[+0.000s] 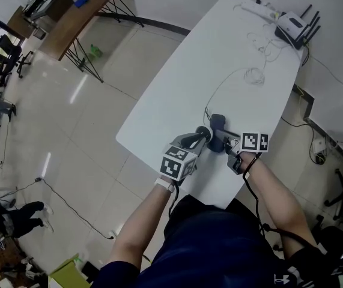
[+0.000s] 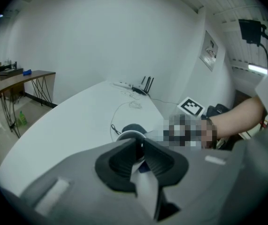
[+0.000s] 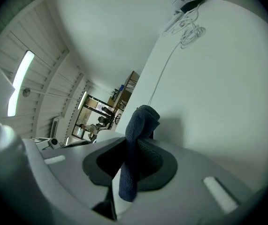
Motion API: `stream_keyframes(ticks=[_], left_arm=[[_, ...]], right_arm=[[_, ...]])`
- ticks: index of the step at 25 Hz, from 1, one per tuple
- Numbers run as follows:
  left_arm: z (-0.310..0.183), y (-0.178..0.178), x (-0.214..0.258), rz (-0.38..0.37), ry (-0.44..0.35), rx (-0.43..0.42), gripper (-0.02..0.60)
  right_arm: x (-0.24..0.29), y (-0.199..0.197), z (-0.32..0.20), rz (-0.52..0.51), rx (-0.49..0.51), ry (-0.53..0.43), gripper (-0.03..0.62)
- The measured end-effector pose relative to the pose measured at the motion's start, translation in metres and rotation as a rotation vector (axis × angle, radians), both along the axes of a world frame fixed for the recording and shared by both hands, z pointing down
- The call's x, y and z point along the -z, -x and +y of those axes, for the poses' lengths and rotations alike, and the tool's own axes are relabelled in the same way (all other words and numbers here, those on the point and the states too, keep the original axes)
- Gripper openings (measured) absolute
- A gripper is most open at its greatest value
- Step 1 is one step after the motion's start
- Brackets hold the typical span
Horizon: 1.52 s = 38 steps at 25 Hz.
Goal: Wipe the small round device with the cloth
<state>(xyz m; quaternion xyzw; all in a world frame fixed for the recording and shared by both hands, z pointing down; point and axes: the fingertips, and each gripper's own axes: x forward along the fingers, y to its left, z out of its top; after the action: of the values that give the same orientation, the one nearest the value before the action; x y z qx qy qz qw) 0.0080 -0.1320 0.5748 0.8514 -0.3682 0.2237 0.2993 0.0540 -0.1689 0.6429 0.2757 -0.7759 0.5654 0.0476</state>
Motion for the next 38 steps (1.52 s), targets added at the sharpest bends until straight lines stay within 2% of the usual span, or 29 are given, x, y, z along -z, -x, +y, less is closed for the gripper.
stream_keyframes(ticks=[4,8,13,16,18,22,25,29,32,38], left_arm=[[-0.001,0.003,0.0,-0.002,-0.007,0.001,0.045],[0.0,0.003,0.0,-0.001,-0.007,0.001,0.044],[-0.001,0.002,-0.001,-0.014,-0.01,0.003,0.044],[0.0,0.001,-0.001,-0.018,-0.014,-0.001,0.044],[-0.002,0.004,-0.003,-0.033,-0.028,-0.002,0.044],[-0.004,0.01,-0.009,-0.068,-0.061,0.005,0.05],[-0.004,0.011,-0.002,-0.053,-0.055,0.032,0.055],[-0.004,0.012,0.005,-0.037,-0.049,0.06,0.055],[0.0,0.01,0.003,-0.036,-0.034,0.06,0.06],[0.009,-0.002,0.001,-0.059,-0.013,0.044,0.064]], right_arm=[[0.028,0.007,-0.003,0.003,0.039,-0.079,0.066],[0.058,0.014,-0.004,0.088,0.119,-0.224,0.066],[0.082,0.035,0.014,0.248,0.343,-0.449,0.066],[0.083,0.045,0.03,0.3,0.456,-0.517,0.066],[0.083,0.048,0.034,0.306,0.486,-0.53,0.067],[0.093,0.044,0.03,0.238,0.462,-0.516,0.067],[0.106,0.028,0.008,0.155,0.355,-0.474,0.067],[0.101,0.0,-0.027,0.107,0.219,-0.394,0.067],[0.077,-0.007,-0.035,0.105,0.242,-0.313,0.067],[0.021,0.006,-0.025,0.047,0.389,-0.134,0.066]])
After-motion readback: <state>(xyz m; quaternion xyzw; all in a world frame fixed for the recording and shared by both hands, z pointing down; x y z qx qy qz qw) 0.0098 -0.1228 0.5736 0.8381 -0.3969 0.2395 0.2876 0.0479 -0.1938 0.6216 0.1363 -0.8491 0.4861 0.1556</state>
